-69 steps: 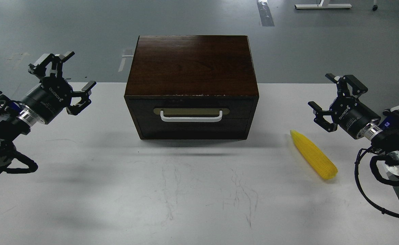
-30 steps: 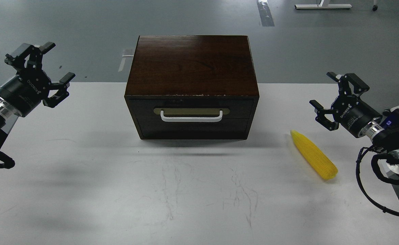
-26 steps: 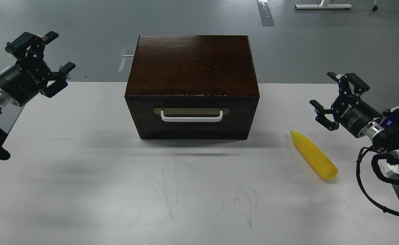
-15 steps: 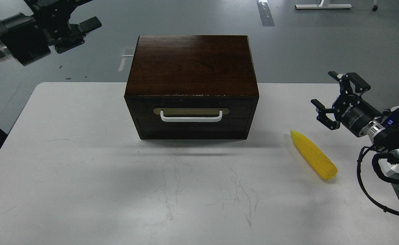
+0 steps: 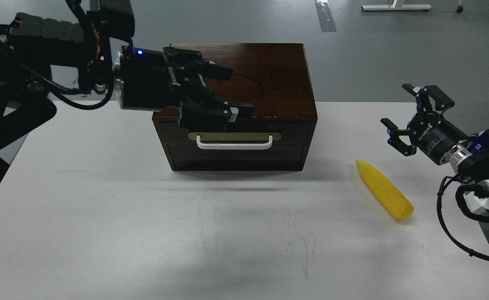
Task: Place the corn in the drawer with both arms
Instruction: 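Move the left gripper over the box and down to the white drawer handle, then hook the left gripper onto the white drawer handle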
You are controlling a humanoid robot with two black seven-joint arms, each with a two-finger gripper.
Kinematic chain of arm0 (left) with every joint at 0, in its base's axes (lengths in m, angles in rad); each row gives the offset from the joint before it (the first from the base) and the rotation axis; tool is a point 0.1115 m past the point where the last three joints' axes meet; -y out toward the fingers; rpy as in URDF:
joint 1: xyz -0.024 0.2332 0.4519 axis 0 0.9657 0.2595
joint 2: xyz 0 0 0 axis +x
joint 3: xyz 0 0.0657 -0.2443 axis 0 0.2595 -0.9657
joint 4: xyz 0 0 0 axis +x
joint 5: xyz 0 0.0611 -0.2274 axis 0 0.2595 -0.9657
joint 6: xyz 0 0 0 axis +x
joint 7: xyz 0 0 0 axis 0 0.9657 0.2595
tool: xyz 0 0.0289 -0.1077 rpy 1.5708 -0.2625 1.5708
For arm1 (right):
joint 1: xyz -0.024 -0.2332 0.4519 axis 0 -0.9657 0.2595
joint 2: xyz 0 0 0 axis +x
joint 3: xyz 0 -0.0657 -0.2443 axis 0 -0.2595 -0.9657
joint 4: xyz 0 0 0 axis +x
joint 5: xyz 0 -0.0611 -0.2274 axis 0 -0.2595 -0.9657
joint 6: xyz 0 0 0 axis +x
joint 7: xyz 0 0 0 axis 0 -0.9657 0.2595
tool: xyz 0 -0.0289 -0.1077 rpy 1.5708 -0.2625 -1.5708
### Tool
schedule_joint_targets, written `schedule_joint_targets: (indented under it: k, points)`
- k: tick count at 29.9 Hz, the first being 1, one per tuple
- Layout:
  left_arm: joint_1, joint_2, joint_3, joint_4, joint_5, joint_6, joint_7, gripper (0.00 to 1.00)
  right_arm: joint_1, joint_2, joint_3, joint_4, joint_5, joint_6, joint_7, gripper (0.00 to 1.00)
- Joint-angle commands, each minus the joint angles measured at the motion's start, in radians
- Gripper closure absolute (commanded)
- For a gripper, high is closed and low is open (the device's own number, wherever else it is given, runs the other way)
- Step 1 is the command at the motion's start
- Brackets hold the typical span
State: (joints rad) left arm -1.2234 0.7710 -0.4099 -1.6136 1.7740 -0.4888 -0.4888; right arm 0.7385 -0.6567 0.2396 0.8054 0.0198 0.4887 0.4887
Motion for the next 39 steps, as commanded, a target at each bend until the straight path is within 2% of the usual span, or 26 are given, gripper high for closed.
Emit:
schedule_joint_targets:
  k: [1,3,15,22,30,39]
  points:
    - [-0.128,-0.048,0.196,0.003,0.11,0.0,0.0,0.02,0.001,-0.003,0.003,0.001,0.0,0.0,0.0,0.0]
    - [-0.162,-0.079,0.259,0.01,0.131,0.0,0.0,0.02,-0.001,-0.003,0.004,0.001,0.0,0.0,0.0,0.0]
    - [-0.16,-0.228,0.355,0.083,0.408,0.0,0.0,0.02,-0.005,-0.001,0.006,-0.002,0.0,0.0,0.0,0.0]
    - [-0.157,-0.248,0.408,0.122,0.408,0.0,0.0,0.02,-0.007,0.002,0.006,-0.002,0.0,0.0,0.0,0.0]
    - [-0.159,-0.3,0.46,0.251,0.408,0.0,0.0,0.02,-0.01,0.003,0.007,-0.014,0.0,0.0,0.0,0.0]
    - [-0.154,-0.315,0.473,0.277,0.408,0.0,0.0,0.02,-0.014,0.003,0.006,-0.014,0.0,0.0,0.0,0.0]
